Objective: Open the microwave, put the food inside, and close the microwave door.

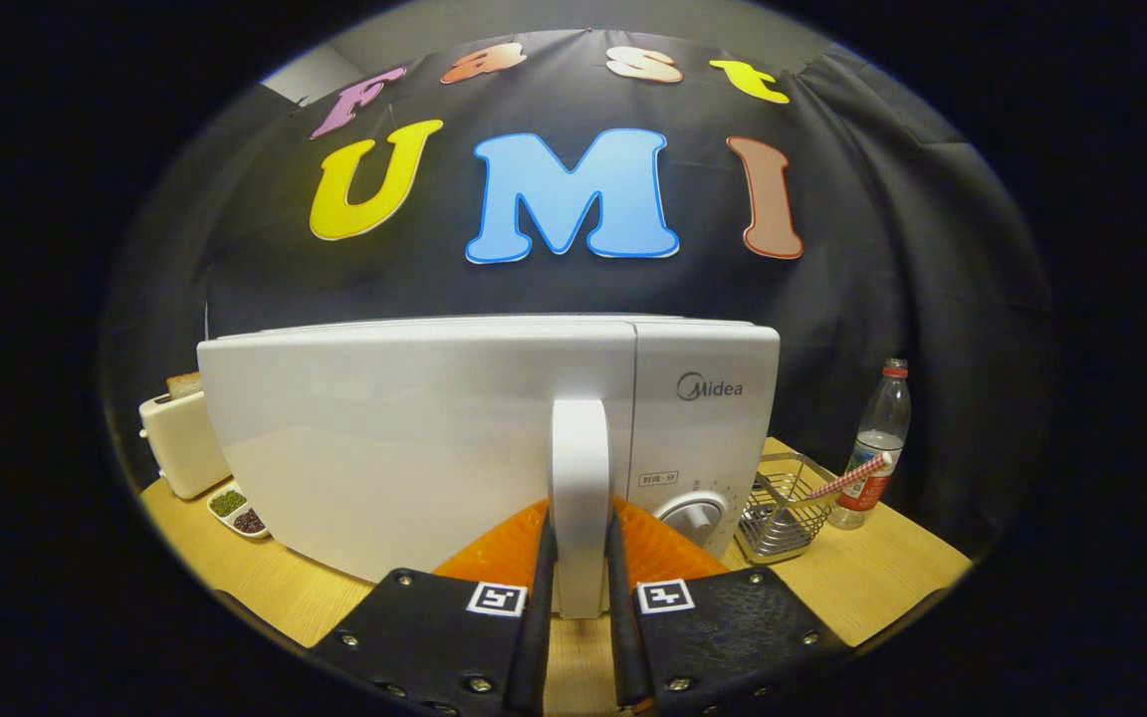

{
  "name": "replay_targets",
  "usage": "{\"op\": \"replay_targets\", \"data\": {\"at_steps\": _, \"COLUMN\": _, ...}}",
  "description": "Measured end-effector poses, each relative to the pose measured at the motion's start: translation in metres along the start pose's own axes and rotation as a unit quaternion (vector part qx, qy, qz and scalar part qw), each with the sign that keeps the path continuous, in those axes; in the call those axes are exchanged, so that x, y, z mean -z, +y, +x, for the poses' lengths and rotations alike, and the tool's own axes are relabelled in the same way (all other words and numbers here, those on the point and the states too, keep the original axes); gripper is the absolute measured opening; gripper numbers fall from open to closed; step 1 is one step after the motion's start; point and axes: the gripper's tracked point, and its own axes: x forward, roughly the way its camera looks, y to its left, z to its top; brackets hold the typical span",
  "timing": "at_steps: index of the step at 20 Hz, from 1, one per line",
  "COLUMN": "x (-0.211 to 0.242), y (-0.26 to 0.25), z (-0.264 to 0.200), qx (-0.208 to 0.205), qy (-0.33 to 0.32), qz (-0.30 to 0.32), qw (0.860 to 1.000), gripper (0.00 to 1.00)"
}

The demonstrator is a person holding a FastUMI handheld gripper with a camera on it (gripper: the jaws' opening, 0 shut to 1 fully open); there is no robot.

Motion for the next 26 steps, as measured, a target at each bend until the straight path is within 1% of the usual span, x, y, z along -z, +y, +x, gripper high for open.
{"op": "replay_targets", "data": {"at_steps": 1, "x": 0.001, "y": 0.000, "z": -0.002, "qx": 0.002, "qy": -0.002, "qz": -0.003, "qw": 1.000, "gripper": 0.26}}
{"op": "replay_targets", "data": {"at_steps": 2, "x": 0.001, "y": -0.001, "z": -0.001, "qx": 0.007, "qy": 0.001, "qz": -0.007, "qw": 1.000, "gripper": 0.17}}
{"op": "replay_targets", "data": {"at_steps": 4, "x": 0.003, "y": 0.001, "z": -0.002, "qx": 0.008, "qy": 0.012, "qz": -0.028, "qw": 0.999, "gripper": 0.17}}
{"op": "replay_targets", "data": {"at_steps": 5, "x": 0.001, "y": 0.001, "z": -0.002, "qx": 0.004, "qy": 0.015, "qz": -0.031, "qw": 0.999, "gripper": 0.05}}
{"op": "replay_targets", "data": {"at_steps": 8, "x": 0.000, "y": -0.001, "z": -0.004, "qx": 0.000, "qy": 0.022, "qz": -0.038, "qw": 0.999, "gripper": 0.05}}
{"op": "replay_targets", "data": {"at_steps": 9, "x": 0.001, "y": -0.001, "z": -0.006, "qx": 0.000, "qy": 0.027, "qz": -0.038, "qw": 0.999, "gripper": 0.00}}
{"op": "replay_targets", "data": {"at_steps": 10, "x": 0.004, "y": 0.001, "z": -0.015, "qx": -0.003, "qy": 0.028, "qz": -0.042, "qw": 0.999, "gripper": 0.00}}
{"op": "replay_targets", "data": {"at_steps": 12, "x": 0.004, "y": 0.004, "z": -0.039, "qx": 0.003, "qy": 0.016, "qz": -0.026, "qw": 1.000, "gripper": 0.01}}
{"op": "replay_targets", "data": {"at_steps": 13, "x": 0.008, "y": 0.006, "z": -0.049, "qx": 0.009, "qy": 0.018, "qz": -0.014, "qw": 1.000, "gripper": 0.01}}
{"op": "replay_targets", "data": {"at_steps": 15, "x": 0.014, "y": 0.013, "z": -0.068, "qx": 0.023, "qy": 0.029, "qz": -0.015, "qw": 0.999, "gripper": 0.01}}
{"op": "replay_targets", "data": {"at_steps": 17, "x": 0.019, "y": 0.021, "z": -0.087, "qx": 0.027, "qy": 0.041, "qz": -0.013, "qw": 0.999, "gripper": 0.01}}
{"op": "replay_targets", "data": {"at_steps": 19, "x": 0.021, "y": 0.027, "z": -0.104, "qx": 0.019, "qy": 0.048, "qz": 0.000, "qw": 0.999, "gripper": 0.09}}
{"op": "replay_targets", "data": {"at_steps": 20, "x": 0.021, "y": 0.031, "z": -0.111, "qx": 0.013, "qy": 0.048, "qz": 0.004, "qw": 0.999, "gripper": 0.09}}
{"op": "replay_targets", "data": {"at_steps": 24, "x": 0.032, "y": 0.054, "z": -0.144, "qx": -0.016, "qy": 0.061, "qz": -0.002, "qw": 0.998, "gripper": 0.22}}
{"op": "replay_targets", "data": {"at_steps": 26, "x": 0.040, "y": 0.062, "z": -0.162, "qx": -0.023, "qy": 0.067, "qz": -0.010, "qw": 0.997, "gripper": 0.23}}
